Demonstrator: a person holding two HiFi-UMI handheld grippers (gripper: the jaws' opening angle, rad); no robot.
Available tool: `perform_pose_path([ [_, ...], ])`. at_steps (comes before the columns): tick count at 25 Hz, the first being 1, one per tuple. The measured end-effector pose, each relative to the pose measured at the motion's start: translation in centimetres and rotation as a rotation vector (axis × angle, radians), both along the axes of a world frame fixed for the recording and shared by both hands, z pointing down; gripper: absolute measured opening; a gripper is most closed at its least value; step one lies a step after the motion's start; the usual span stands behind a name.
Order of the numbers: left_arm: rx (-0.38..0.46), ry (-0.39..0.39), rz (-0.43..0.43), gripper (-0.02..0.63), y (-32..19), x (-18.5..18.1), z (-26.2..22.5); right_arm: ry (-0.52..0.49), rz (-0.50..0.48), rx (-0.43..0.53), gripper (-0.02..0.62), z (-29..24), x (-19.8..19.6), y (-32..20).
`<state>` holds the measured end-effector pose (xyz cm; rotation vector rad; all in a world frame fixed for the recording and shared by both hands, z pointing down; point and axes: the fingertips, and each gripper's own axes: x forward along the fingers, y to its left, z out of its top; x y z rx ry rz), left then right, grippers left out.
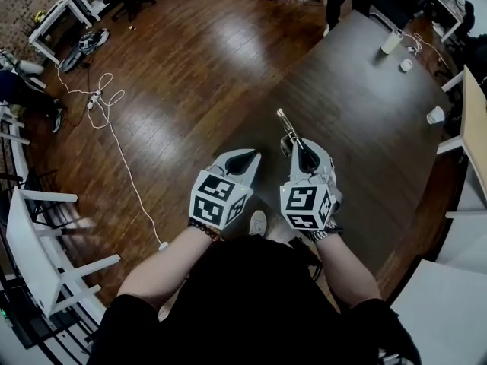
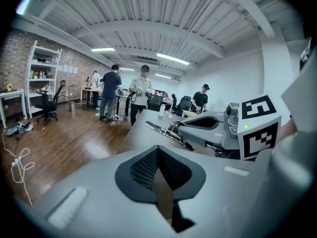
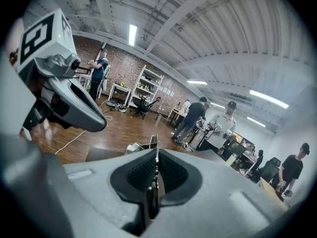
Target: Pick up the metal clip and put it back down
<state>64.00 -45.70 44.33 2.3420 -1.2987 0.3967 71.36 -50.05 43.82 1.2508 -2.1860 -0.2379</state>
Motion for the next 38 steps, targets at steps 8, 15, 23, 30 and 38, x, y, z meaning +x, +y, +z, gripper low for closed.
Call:
perform_pose_path([
  [8, 0.06, 0.004, 0.022, 0.015, 0.8, -0.4, -2.4, -0.003, -0.029, 0.047, -0.003, -2.6, -1.7, 1.1],
  [15, 0.072, 0.023, -0.003, 0.015, 1.1, -1.4, -3.6, -0.017, -0.062, 0.066, -0.003, -3.9, -2.9, 1.6],
  [23, 0.081, 0.017, -0.051, 0.015, 1.6, -2.9, -4.1, -0.037, -0.1, 0.072, -0.003, -4.8, -4.2, 2.1],
  [30, 0.079, 0.016, -0.125, 0.015, 2.2, -4.7, -4.3, -0.059, -0.17, 0.056, -0.003, -5.2, -6.1, 2.4],
  [38, 0.089, 0.02, -0.276, 0.015, 4.3, -11.2, -4.5, -0.072, -0.298, 0.032, -0.003, -5.2, -12.4, 3.8],
])
